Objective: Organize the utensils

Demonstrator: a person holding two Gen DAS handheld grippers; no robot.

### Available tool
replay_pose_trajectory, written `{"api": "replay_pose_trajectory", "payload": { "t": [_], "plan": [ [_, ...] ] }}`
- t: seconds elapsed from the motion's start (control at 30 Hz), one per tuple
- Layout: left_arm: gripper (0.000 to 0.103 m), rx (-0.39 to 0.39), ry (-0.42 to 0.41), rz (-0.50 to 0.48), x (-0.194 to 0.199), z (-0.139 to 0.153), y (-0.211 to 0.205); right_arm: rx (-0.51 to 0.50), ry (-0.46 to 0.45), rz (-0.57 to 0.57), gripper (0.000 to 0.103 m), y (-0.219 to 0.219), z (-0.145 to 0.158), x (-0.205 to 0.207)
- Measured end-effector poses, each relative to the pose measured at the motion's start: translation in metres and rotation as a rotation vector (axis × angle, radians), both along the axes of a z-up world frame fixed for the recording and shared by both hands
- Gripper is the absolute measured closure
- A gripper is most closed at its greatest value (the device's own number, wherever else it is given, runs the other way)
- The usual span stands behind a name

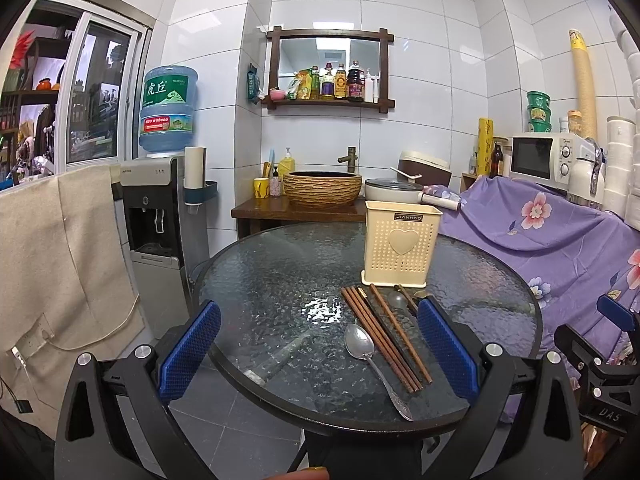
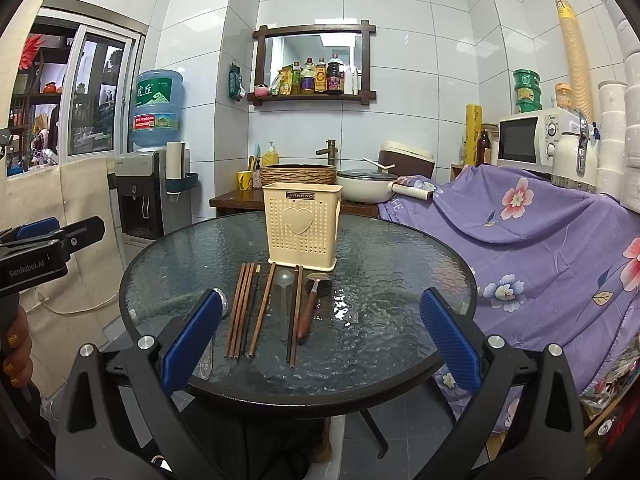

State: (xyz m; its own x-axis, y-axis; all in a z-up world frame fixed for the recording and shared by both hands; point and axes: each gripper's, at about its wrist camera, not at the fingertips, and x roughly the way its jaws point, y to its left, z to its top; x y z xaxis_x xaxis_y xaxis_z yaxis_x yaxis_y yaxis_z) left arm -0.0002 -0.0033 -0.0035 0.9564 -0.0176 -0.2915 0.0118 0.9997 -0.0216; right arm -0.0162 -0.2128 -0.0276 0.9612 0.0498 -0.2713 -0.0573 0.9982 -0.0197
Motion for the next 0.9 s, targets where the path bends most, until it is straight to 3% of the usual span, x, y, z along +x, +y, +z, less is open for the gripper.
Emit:
{"api": "replay_pose_trajectory", "payload": {
  "t": [0.9],
  "plan": [
    [0.006, -0.002, 0.004, -0.002, 0.0001, -0.0015, -0.0005, 0.003, 0.006, 0.004, 0.006, -0.0009, -0.0030, 0.0004]
  ]
}}
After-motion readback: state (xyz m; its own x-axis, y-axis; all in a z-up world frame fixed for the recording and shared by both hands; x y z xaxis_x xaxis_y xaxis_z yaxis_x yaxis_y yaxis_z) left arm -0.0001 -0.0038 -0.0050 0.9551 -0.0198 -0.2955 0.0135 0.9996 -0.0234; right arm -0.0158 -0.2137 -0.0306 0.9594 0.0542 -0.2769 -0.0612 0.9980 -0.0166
